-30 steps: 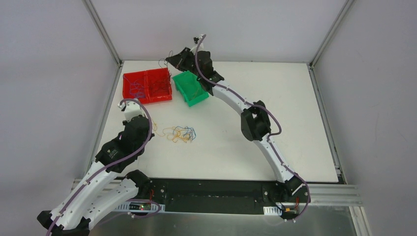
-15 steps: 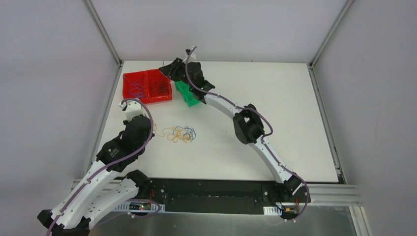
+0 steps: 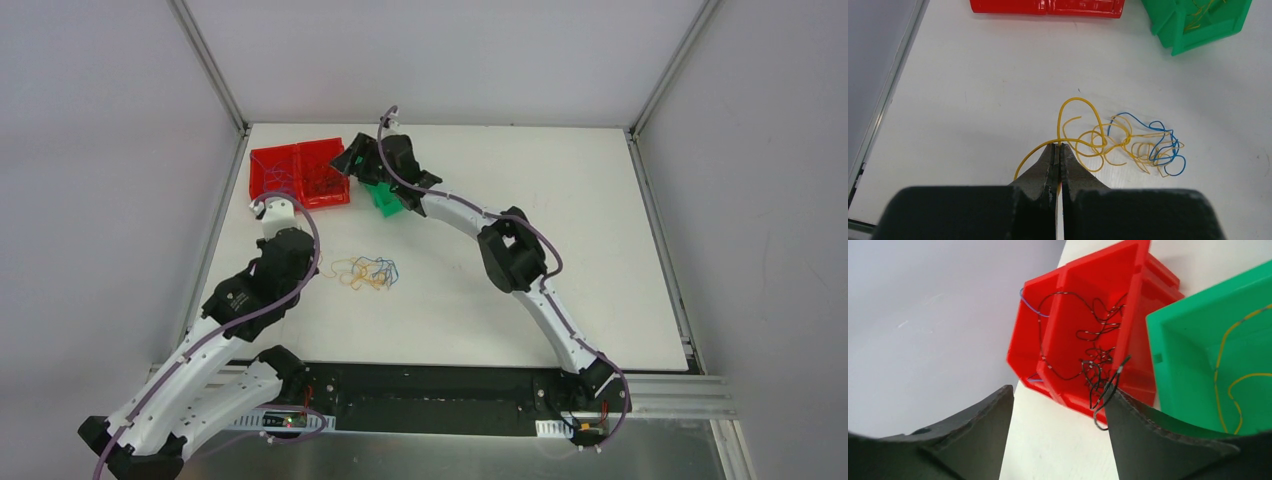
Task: Untangle the cables
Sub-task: Place the cable in the bin.
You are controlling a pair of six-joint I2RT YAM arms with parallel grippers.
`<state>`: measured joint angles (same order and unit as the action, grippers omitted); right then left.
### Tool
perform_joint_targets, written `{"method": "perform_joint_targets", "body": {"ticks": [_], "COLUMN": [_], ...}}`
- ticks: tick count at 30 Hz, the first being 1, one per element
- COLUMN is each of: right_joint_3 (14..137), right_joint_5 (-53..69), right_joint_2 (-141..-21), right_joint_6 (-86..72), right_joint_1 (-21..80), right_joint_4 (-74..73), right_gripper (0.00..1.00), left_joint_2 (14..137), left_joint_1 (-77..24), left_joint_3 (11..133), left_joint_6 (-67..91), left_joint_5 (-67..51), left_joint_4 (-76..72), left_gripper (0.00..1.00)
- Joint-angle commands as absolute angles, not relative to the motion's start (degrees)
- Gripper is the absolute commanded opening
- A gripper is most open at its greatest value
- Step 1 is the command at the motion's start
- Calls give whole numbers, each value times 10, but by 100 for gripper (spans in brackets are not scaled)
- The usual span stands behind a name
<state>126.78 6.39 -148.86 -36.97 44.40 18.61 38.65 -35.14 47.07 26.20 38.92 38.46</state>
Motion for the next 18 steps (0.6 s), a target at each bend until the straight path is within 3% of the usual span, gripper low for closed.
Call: {"method": "perform_joint_targets", "body": {"ticks": [1, 6, 13, 18], "right_joint_3": [1249, 1089, 853, 676], "right_joint_5": [115, 115, 108, 103], "right_joint_2": [-1358, -1218, -989, -831], "right_joint_6": [-329, -313, -263, -203], "right_joint_1": [433, 416, 372, 346], "right_joint_4": [154, 152, 115, 85], "right_gripper": [73, 86, 90, 90], "left_joint_2": [408, 441, 484, 486], "left_joint_1": [-347, -347, -347, -347], "left_joint_3": [497, 510, 534, 565], "left_joint_6": [261, 249, 241, 198], "left_joint_5": [377, 373, 338, 244], "left_joint_4": [384, 378, 365, 337], "left_gripper": [0, 0, 0, 0]}}
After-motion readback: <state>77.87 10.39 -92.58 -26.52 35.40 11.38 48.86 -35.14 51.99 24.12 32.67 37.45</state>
